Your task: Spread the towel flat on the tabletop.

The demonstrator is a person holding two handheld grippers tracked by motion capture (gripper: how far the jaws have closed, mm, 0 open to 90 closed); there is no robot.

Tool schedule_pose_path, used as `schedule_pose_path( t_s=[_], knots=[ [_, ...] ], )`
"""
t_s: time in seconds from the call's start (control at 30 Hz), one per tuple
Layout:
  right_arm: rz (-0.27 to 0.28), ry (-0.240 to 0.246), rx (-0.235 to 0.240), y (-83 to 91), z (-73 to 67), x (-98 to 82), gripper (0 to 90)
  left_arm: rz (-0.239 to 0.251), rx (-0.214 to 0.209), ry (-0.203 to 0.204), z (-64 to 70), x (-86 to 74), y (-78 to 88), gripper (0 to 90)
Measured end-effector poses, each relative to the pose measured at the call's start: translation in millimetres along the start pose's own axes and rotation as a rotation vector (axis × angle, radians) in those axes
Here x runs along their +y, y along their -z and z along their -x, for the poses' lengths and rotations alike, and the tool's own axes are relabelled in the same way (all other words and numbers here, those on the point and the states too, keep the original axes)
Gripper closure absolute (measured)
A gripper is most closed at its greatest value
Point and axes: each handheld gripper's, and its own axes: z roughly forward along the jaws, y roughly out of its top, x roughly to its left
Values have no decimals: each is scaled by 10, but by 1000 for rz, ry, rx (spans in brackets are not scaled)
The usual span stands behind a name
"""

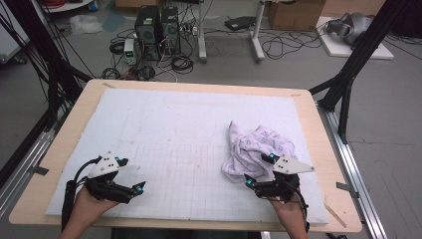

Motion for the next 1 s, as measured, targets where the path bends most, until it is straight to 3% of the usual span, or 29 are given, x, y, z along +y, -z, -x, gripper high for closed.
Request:
schedule_pose_path(
  t_s=[0.7,1.0],
  knots=[
    [13,-22,-29,109,53,-11,115,9,17,20,-48,-27,41,38],
    [22,-38,-40,201,178,79,115,11,32,31,-93,-36,58,38]
  ],
)
